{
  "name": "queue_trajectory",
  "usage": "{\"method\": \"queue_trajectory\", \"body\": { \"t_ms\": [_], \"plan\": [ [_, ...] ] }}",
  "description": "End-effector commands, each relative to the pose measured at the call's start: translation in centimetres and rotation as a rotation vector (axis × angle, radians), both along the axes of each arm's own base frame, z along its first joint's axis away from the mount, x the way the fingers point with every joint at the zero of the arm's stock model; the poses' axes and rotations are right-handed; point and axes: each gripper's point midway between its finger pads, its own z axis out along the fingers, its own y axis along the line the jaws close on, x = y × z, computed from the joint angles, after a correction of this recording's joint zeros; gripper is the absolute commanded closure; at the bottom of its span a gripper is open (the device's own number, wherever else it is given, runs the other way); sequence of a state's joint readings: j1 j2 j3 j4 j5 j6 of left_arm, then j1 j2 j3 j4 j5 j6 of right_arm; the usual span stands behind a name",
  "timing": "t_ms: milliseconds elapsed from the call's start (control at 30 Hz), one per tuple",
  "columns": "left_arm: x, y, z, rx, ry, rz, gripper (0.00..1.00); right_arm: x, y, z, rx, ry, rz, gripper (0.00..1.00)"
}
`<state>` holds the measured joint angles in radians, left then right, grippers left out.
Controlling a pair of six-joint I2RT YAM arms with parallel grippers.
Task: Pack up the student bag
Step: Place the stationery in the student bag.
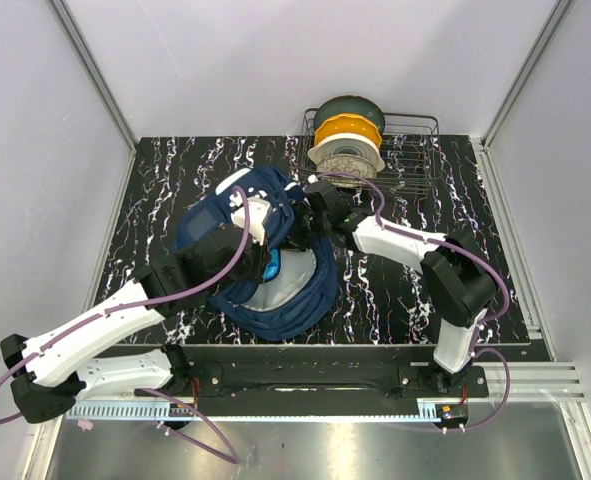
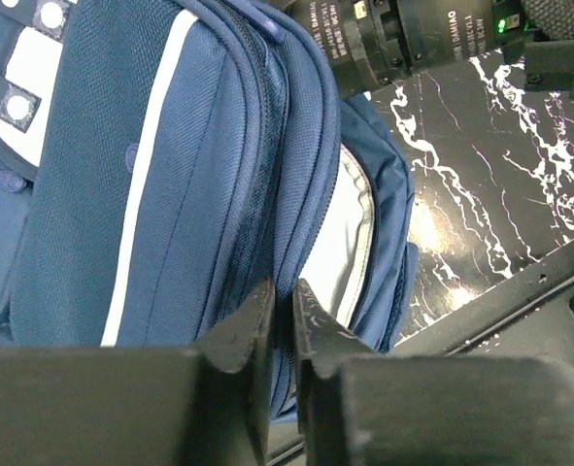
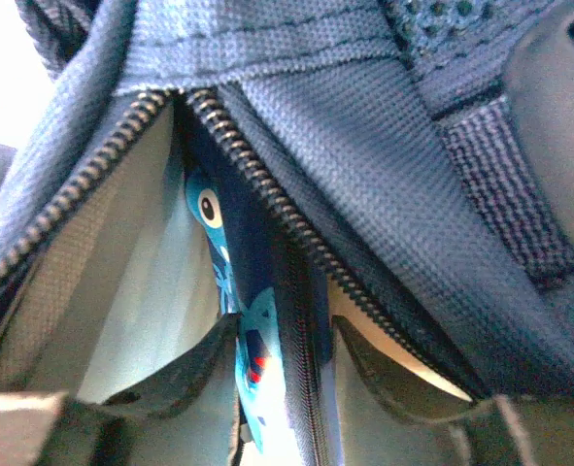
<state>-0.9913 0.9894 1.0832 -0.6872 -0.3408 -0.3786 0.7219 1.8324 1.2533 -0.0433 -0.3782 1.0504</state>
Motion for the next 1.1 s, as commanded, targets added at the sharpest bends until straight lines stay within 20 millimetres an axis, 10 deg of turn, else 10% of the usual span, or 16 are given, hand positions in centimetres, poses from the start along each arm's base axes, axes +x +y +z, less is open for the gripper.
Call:
{"method": "queue_trajectory", "body": {
  "t_ms": [0, 433, 667, 1067],
  "plan": [
    [0.7, -0.2, 6.0, -0.191, -0.096, 0.078, 0.79, 0.6, 0.0, 3.7, -0.004, -0.209, 0.076, 0.49],
    [2.2, 3.9, 2.8, -0.123, -0.057, 0.273, 0.06, -4.3, -9.9, 2.6, -0.260, -0.230, -0.060, 0.31],
    [2.4, 7.3, 0.4, -0.148, -0.002, 0.402, 0.01, -6.5, -16.2, 5.1, -0.246, -0.303, -0.290, 0.28],
    [-0.1, 9.0, -6.5, -0.352, 0.209, 0.533, 0.01, -8.3, -9.4, 5.9, 0.005, -0.234, -0.059, 0.28]
  ]
}}
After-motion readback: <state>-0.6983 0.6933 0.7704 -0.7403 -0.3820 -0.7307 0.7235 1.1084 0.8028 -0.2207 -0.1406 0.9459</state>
